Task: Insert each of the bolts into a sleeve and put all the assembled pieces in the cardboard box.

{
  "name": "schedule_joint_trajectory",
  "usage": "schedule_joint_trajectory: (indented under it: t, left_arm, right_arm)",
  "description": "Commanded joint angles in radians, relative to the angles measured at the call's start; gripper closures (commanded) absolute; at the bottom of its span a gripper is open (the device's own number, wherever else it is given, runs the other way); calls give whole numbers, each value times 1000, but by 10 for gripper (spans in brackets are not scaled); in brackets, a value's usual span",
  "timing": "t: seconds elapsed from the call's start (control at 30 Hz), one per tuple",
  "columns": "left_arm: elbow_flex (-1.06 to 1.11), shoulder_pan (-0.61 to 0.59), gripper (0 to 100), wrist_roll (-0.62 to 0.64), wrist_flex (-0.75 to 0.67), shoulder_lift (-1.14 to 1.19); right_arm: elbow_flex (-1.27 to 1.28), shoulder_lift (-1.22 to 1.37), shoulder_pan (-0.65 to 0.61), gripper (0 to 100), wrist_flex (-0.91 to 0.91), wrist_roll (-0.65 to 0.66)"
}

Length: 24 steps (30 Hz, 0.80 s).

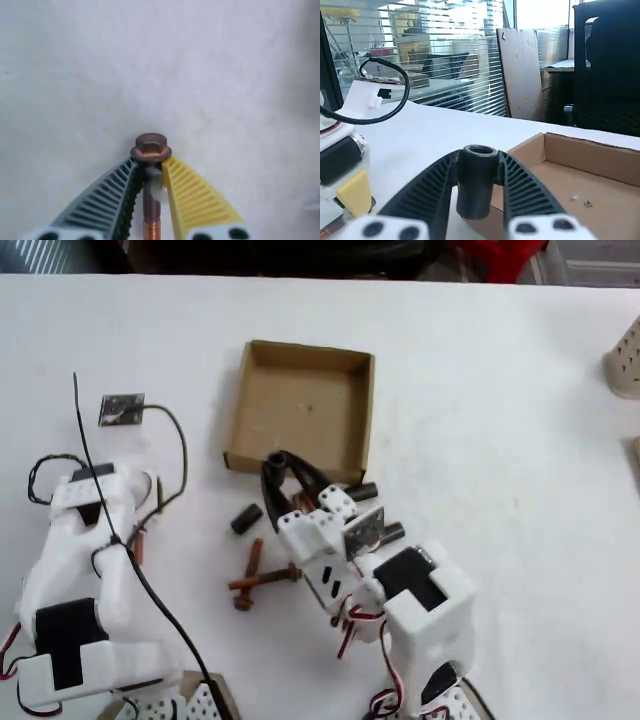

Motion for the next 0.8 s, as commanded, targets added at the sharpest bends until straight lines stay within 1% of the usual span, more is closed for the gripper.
schedule_joint_trajectory:
  t: [0.0,0.1,0.17,0.27,0.5,0.57,0.77]
  left_arm:
    - [-5,-4,980,-2,-26,-62]
    - [-18,5,980,15,-28,-65]
    - [-29,27,980,64,-26,-77]
    - [-31,61,980,101,-21,-127]
    - [25,154,980,104,-38,-364]
    - [77,183,980,106,-100,-444]
    - [287,263,980,107,-391,-611]
  right_arm:
    - [38,-5,-64,983,-30,0]
    - [66,4,-133,983,-28,0]
    - [68,4,-150,983,-25,-3]
    - [69,5,-153,983,-22,-6]
    - [66,5,-154,983,47,-6]
    - [66,5,-154,983,47,-6]
    - [66,5,-154,983,48,-6]
